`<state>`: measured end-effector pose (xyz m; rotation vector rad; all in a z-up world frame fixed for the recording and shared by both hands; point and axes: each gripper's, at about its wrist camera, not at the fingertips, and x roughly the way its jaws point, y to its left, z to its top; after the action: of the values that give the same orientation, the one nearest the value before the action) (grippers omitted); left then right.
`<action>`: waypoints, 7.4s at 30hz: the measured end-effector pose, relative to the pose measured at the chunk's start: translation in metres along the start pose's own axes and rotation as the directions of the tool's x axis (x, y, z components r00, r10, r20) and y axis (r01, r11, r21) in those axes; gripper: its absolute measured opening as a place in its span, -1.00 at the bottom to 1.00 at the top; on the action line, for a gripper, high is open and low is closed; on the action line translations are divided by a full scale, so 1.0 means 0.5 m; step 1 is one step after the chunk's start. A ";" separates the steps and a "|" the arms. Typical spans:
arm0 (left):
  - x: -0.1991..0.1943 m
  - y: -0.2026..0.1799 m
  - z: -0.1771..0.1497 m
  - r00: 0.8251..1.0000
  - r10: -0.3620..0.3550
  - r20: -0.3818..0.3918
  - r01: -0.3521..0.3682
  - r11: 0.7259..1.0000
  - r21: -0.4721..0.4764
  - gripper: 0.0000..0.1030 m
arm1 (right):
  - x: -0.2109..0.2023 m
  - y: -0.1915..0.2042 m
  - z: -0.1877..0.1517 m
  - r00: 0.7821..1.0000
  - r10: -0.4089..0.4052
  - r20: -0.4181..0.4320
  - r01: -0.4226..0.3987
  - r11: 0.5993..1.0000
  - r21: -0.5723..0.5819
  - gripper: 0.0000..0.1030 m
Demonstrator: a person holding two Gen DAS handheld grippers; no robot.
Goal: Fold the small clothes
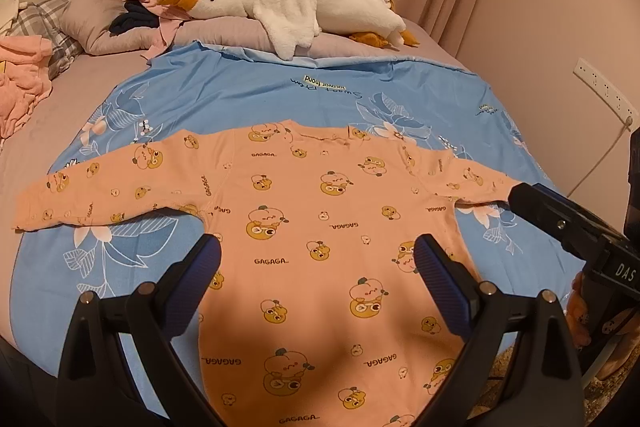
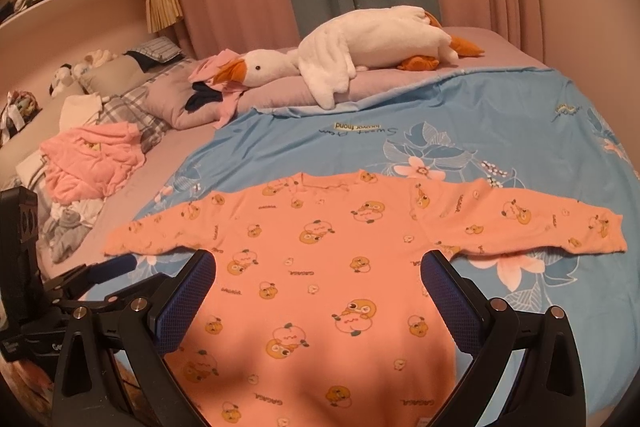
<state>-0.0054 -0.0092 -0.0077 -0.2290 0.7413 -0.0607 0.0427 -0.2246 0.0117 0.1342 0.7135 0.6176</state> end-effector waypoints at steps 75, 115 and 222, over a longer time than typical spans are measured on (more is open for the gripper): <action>0.288 -0.055 -0.059 0.979 -0.052 -0.196 0.037 0.996 -0.079 0.46 | -0.049 -0.660 -0.034 0.838 -0.534 0.113 0.328 0.658 0.678 -0.87; 0.197 0.033 -0.038 0.993 0.026 -0.112 -0.049 0.978 -0.203 0.47 | 0.305 -0.152 -0.030 0.944 0.080 -0.321 -0.094 0.995 -0.029 -0.54; 0.286 0.199 0.095 0.969 0.202 -0.139 -0.241 0.893 -0.380 -0.87 | 0.282 -0.304 -0.043 0.956 0.091 -0.280 -0.009 0.959 0.283 -0.82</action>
<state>0.1296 0.0771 -0.0910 -0.5289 0.8684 0.3020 0.1852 -0.2696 -0.1334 0.3285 1.0858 0.5890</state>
